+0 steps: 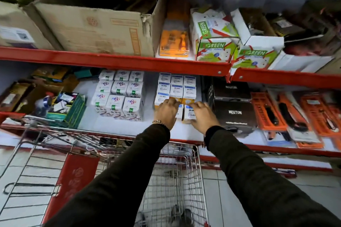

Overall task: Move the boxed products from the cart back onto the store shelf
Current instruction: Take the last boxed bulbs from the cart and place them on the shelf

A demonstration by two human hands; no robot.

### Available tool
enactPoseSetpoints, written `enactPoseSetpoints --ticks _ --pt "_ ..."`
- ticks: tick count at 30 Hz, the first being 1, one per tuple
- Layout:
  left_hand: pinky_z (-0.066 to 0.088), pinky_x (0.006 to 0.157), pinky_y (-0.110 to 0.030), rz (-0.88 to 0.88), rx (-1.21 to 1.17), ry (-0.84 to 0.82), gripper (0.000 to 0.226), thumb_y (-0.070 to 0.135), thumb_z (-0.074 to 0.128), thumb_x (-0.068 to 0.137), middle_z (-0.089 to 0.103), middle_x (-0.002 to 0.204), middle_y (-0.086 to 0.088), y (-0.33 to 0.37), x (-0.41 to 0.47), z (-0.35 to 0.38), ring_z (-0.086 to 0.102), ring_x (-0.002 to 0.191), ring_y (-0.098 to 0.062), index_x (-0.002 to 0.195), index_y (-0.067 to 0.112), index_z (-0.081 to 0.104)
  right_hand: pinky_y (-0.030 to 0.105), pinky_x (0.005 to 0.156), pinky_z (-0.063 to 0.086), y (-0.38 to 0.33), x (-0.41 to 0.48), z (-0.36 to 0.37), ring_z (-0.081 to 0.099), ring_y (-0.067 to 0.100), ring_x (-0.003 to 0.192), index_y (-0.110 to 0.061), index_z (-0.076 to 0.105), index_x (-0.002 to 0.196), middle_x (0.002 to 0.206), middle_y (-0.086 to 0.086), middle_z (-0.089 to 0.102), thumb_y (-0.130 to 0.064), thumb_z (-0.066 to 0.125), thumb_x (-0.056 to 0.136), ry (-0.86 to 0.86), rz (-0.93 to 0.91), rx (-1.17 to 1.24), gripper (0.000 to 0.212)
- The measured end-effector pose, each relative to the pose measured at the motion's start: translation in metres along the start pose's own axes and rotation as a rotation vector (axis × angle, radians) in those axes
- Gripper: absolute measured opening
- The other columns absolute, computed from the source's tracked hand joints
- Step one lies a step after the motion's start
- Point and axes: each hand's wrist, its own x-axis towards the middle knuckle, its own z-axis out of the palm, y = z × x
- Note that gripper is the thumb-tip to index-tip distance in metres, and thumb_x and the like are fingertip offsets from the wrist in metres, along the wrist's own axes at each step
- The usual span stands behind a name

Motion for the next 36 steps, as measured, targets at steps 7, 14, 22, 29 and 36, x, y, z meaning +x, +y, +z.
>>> enactPoseSetpoints --ticks 7,14,22,29,36 --pt "0.049 0.099 -0.041 0.003 0.031 -0.059 0.060 0.004 0.053 0.088 0.042 0.147 -0.011 0.003 0.024 0.032 0.058 0.118 -0.030 0.145 0.015 0.036 0.042 0.118 0.025 0.010 0.021 0.024 0.032 0.030 0.144 -0.022 0.031 0.153 0.156 0.005 0.033 -0.005 0.061 0.089 -0.035 0.041 0.147 0.073" --pt "0.041 0.106 -0.042 -0.280 -0.607 0.302 0.054 0.023 0.060 0.090 0.048 0.136 -0.018 0.019 -0.004 0.041 0.047 0.127 -0.032 0.136 0.001 0.045 0.034 0.123 0.022 0.005 0.006 0.040 0.027 0.030 0.149 -0.006 0.025 0.155 0.162 0.016 0.020 -0.025 0.065 0.094 0.127 0.349 0.667 0.075" --pt "0.043 0.109 -0.046 -1.238 -1.554 -0.243 0.081 0.064 0.052 0.086 0.054 0.137 -0.021 0.042 0.011 0.055 0.053 0.124 -0.036 0.135 0.000 0.046 0.036 0.087 0.048 -0.028 0.005 0.051 0.054 0.026 0.103 0.001 0.051 0.133 0.112 0.013 0.062 -0.037 0.051 0.101 0.082 0.970 1.751 0.049" --pt "0.045 0.106 -0.043 -1.157 -1.579 -0.223 0.066 0.056 0.057 0.088 0.060 0.131 -0.016 0.028 0.033 0.061 0.057 0.111 -0.032 0.128 0.003 0.055 0.035 0.087 0.044 -0.024 0.020 0.042 0.055 0.025 0.088 -0.003 0.054 0.103 0.094 0.019 0.059 -0.020 0.056 0.101 0.140 0.902 1.768 0.017" --pt "0.045 0.103 -0.038 -1.151 -1.585 -0.244 0.068 0.058 0.057 0.087 0.060 0.128 -0.012 0.020 0.044 0.062 0.054 0.108 -0.029 0.133 0.008 0.053 0.041 0.104 0.046 -0.014 0.030 0.043 0.055 0.023 0.103 0.000 0.058 0.126 0.106 0.012 0.064 -0.030 0.060 0.099 0.082 0.869 1.652 0.040"
